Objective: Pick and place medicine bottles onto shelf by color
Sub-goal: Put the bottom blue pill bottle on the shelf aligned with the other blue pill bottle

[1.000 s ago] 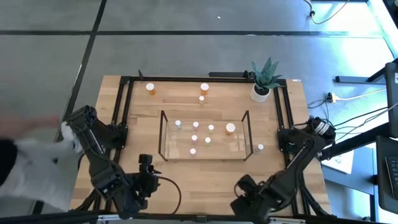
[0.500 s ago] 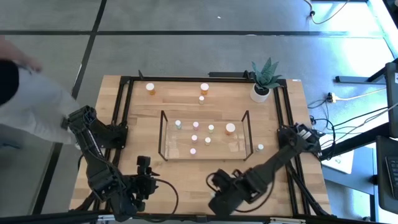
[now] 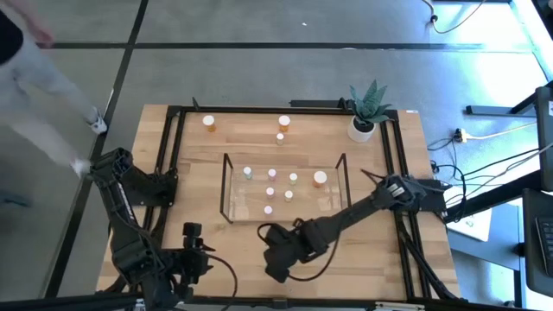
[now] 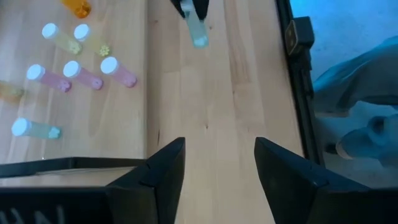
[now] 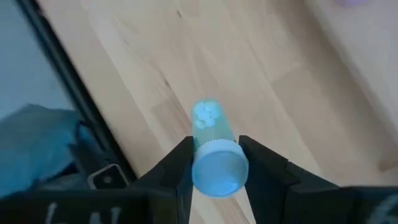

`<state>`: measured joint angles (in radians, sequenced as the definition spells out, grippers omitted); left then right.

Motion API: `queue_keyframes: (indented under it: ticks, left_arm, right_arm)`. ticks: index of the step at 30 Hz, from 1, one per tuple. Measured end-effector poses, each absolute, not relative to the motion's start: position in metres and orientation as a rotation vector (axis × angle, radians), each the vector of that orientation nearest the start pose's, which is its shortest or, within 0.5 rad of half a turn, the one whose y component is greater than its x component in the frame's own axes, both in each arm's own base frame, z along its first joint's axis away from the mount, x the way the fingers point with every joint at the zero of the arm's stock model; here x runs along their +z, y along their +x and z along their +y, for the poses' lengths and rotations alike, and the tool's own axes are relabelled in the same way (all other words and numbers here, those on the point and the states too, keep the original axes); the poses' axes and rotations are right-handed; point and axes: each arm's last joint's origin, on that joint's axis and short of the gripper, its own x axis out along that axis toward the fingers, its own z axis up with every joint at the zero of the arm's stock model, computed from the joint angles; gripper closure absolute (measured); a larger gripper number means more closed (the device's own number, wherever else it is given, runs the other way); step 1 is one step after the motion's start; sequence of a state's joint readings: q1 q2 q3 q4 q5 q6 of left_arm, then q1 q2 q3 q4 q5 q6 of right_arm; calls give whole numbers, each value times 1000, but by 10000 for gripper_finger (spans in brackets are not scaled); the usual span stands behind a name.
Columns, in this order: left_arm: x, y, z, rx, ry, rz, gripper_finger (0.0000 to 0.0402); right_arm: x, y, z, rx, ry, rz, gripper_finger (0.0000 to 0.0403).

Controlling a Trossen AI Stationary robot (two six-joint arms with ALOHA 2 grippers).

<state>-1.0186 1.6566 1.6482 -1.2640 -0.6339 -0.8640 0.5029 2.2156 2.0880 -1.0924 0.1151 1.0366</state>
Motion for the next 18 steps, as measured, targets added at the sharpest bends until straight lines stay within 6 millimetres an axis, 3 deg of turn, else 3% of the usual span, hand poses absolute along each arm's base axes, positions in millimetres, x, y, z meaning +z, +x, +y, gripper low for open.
queue_keyframes:
  ticks: [8,12,18]
  left_arm:
    - [337,178,-260,65,117,888,216]
    - [337,178,-260,66,116,888,216]
    - [337,178,-260,66,117,887,216]
  right_arm:
    - [213,412,221,-344,538,1354,286]
    - [204,406,218,-446,527,1430,286]
    - [202,406,218,-452,520,1439,284]
